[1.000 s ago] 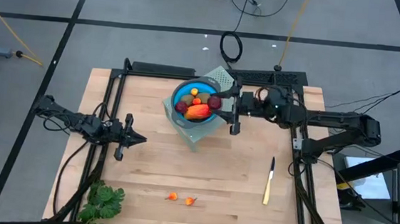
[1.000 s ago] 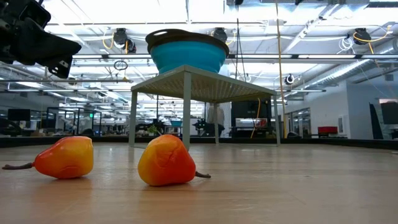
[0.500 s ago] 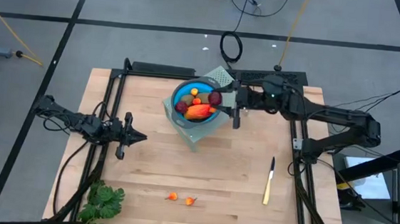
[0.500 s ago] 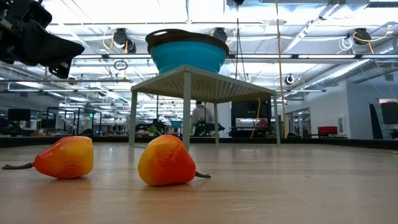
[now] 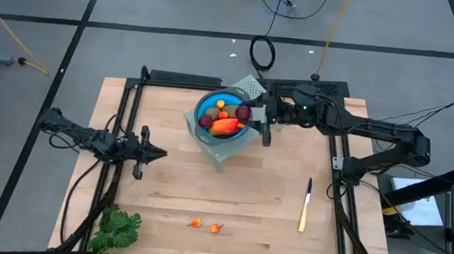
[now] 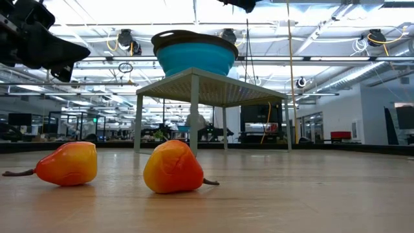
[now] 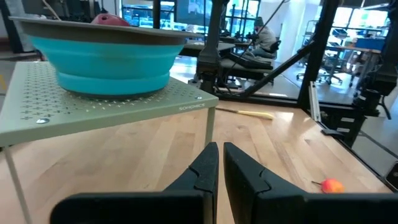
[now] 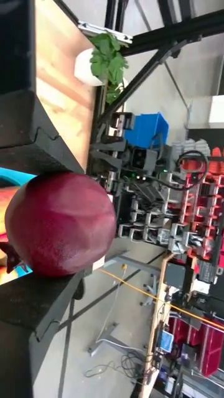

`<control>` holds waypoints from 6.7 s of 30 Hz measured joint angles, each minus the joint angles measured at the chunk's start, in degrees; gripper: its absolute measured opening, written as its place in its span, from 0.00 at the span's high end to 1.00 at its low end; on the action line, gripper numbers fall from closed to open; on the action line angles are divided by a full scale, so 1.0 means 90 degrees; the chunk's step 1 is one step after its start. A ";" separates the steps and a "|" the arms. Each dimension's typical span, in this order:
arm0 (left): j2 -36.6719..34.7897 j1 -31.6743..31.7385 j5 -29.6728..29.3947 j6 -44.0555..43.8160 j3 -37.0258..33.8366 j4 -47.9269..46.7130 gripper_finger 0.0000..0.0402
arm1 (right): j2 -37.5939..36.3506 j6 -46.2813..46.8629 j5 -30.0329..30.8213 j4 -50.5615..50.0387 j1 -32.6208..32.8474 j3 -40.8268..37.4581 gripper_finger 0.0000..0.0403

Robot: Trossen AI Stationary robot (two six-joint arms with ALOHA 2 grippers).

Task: Pick & Place Fruit
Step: Put the red pomegranate into the blue strainer bowl on the shelf, then put the red yellow peach into the blue strainer bowl on the shelf

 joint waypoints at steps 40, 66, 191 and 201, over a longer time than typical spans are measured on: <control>-0.0002 0.0002 -0.0086 0.0017 0.0000 0.0007 0.94 | 0.1529 0.1092 -0.0002 -0.2990 -0.0629 0.1877 0.47; -0.0001 0.0002 -0.0202 0.0186 0.0000 0.0012 0.94 | 0.2103 0.0975 0.0000 -0.3263 -0.0726 0.1871 0.47; 0.0000 0.0002 -0.0190 0.0190 0.0000 0.0053 0.94 | -0.1373 0.2249 0.1018 -0.1806 0.1334 -0.0542 1.00; -0.0002 0.0000 -0.0347 0.0155 -0.0002 0.0187 0.94 | -0.2878 0.2275 0.1025 -0.1099 0.1360 -0.2054 1.00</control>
